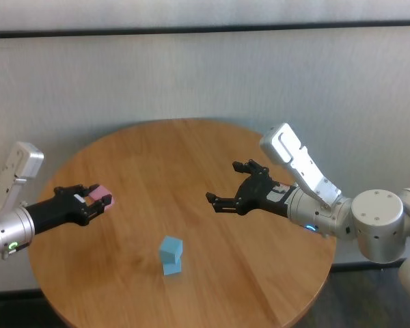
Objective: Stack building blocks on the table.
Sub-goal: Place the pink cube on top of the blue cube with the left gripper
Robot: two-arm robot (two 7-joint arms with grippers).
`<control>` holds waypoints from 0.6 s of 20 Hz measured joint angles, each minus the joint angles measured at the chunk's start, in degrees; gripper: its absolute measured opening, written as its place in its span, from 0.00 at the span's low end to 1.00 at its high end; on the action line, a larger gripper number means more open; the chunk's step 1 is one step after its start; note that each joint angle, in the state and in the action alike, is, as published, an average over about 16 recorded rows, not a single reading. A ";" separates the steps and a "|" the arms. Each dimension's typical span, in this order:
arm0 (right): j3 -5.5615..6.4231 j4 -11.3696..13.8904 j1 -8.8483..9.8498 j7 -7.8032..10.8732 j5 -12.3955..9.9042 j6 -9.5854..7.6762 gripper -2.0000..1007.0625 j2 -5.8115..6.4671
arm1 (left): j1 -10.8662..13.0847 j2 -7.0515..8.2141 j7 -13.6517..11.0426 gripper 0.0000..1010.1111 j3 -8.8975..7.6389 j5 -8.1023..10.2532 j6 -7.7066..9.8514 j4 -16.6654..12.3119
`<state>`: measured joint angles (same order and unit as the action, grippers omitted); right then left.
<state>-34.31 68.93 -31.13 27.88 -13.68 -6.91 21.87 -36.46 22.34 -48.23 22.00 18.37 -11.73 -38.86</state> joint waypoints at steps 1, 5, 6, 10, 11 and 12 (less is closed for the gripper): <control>0.00 0.00 0.00 0.00 0.00 0.00 0.99 0.00 | 0.17 0.26 -0.65 0.39 -0.06 0.33 0.08 -0.95; 0.00 0.00 0.00 0.00 0.00 0.00 0.99 0.00 | 0.51 1.48 -3.93 0.39 0.18 1.60 0.39 -4.51; 0.00 0.00 0.00 0.00 0.00 0.00 0.99 0.00 | 0.52 1.83 -4.85 0.39 0.38 1.85 0.49 -5.35; 0.00 0.00 0.00 0.00 0.00 0.00 0.99 0.00 | 0.23 3.19 -8.55 0.39 1.59 2.50 1.02 -8.27; 0.00 0.00 0.00 0.00 0.00 0.00 0.99 0.00 | 0.06 3.49 -9.45 0.39 1.98 2.56 1.14 -8.83; 0.00 0.00 0.00 0.00 0.00 0.00 0.99 0.00 | -0.14 3.76 -10.28 0.39 2.39 2.59 1.27 -9.29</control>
<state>-34.31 68.93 -31.13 27.88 -13.68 -6.90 21.87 -36.60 26.10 -58.50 24.39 20.96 -10.46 -48.15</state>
